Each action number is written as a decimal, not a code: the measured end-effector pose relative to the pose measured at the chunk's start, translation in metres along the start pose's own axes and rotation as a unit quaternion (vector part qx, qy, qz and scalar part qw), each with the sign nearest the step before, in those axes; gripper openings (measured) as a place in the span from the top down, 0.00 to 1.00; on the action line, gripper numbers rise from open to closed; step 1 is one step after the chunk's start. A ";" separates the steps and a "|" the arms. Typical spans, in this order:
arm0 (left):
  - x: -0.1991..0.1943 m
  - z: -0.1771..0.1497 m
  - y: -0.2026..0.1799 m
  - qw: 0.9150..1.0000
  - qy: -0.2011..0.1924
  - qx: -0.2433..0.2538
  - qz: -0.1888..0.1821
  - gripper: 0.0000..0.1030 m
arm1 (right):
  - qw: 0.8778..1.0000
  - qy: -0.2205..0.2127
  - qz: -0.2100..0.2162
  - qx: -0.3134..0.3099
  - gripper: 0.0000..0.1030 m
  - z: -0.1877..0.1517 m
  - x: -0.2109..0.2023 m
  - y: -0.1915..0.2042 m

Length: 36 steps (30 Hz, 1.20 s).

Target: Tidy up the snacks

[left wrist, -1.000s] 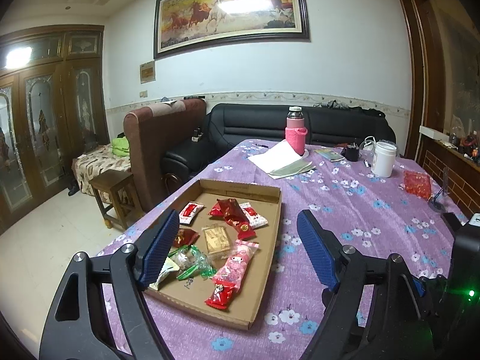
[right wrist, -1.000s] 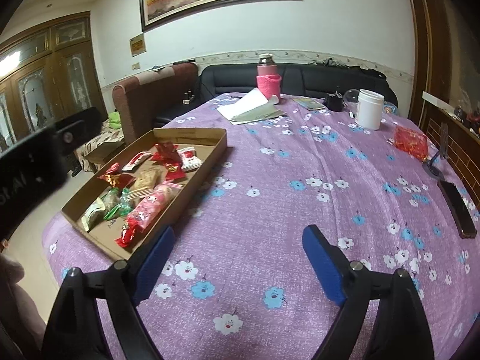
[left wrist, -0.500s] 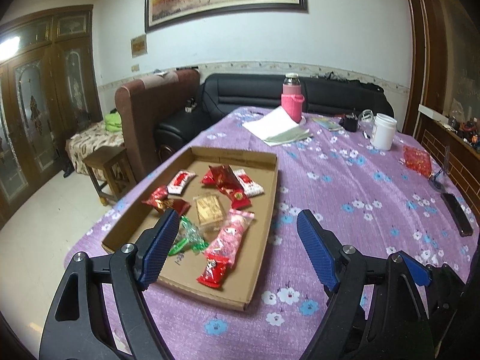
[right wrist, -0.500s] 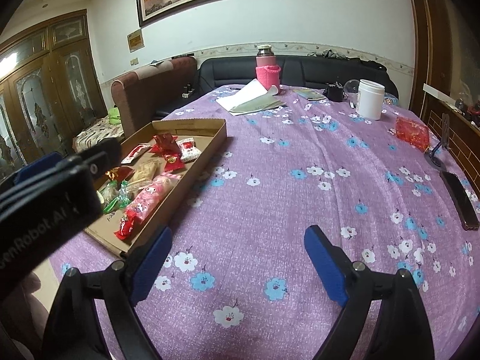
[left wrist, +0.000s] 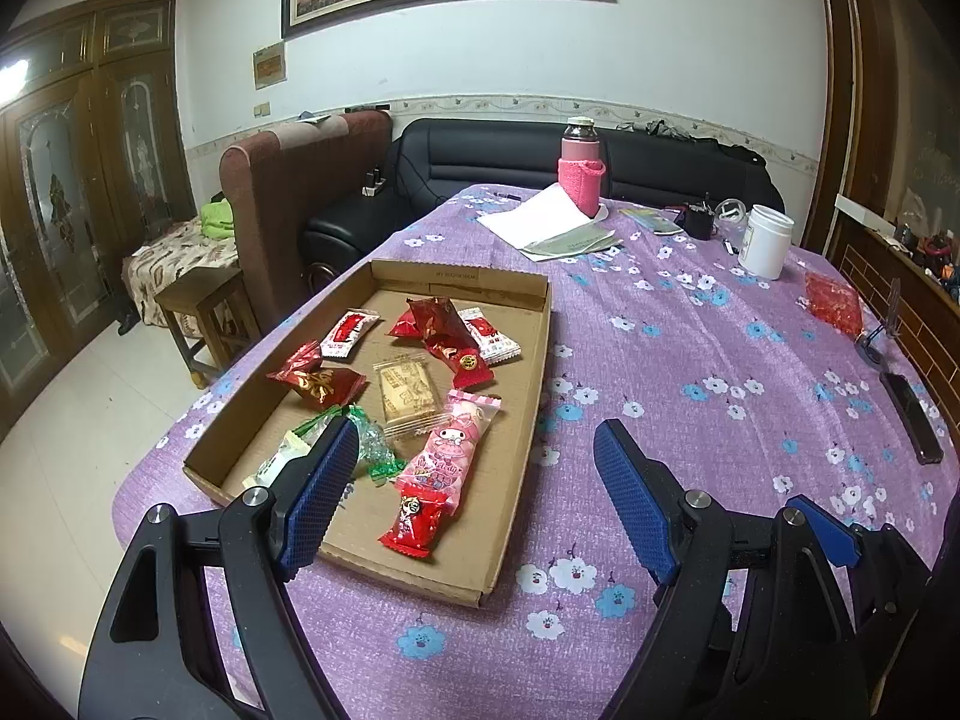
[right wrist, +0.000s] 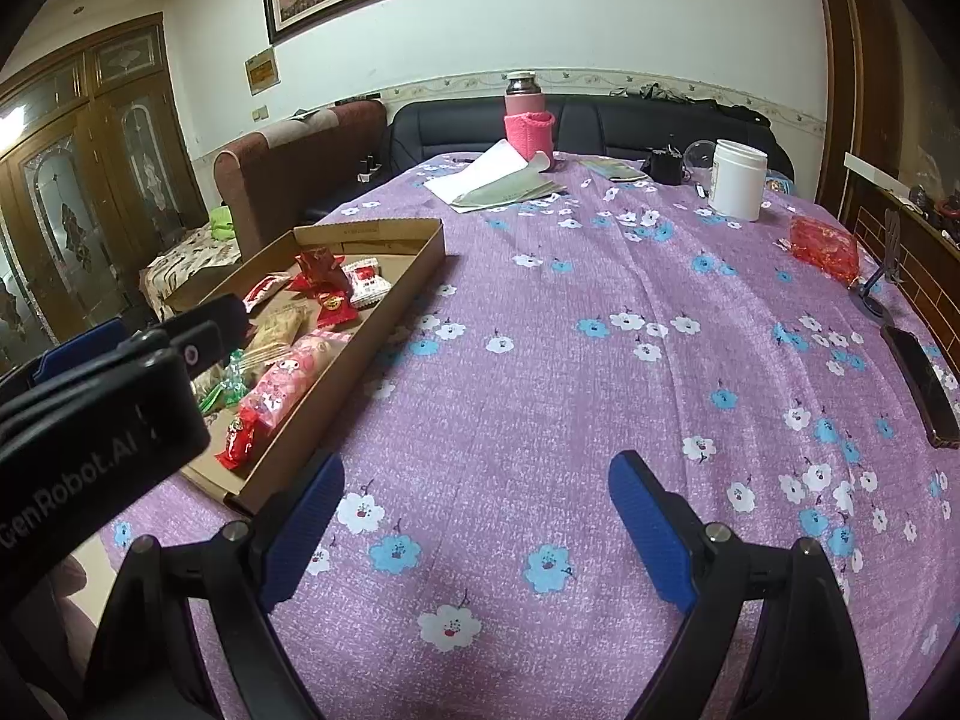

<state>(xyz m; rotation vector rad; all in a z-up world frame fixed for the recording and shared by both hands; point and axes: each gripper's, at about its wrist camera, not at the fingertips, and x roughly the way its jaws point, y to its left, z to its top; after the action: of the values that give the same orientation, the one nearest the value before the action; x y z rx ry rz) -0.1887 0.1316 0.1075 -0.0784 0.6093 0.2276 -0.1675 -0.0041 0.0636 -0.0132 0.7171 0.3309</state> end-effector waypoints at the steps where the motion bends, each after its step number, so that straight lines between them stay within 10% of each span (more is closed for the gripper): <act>1: 0.000 0.000 0.000 1.000 0.000 0.000 0.000 0.21 | 1.000 0.000 0.000 0.000 0.11 0.000 0.000 0.000; 19: -0.009 -0.001 0.000 1.000 -0.018 0.006 0.000 0.21 | 1.000 -0.007 -0.003 0.001 0.11 -0.001 -0.006 0.001; 26: -0.062 0.000 0.010 0.989 -0.142 -0.020 0.037 0.20 | 0.999 -0.031 0.001 0.015 0.11 0.001 -0.017 -0.004; 29: -0.078 -0.001 0.012 0.981 -0.176 -0.027 0.079 0.00 | 0.999 -0.041 0.000 0.015 0.11 0.003 -0.020 -0.005; 36: -0.060 0.009 0.012 0.993 -0.116 -0.007 0.017 0.00 | 0.999 -0.044 0.004 0.007 0.11 0.004 -0.020 -0.009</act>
<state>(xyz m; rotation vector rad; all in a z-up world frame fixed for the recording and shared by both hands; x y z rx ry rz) -0.2339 0.1336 0.1491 -0.0537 0.3769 0.2702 -0.1763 -0.0175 0.0788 0.0167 0.6330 0.3332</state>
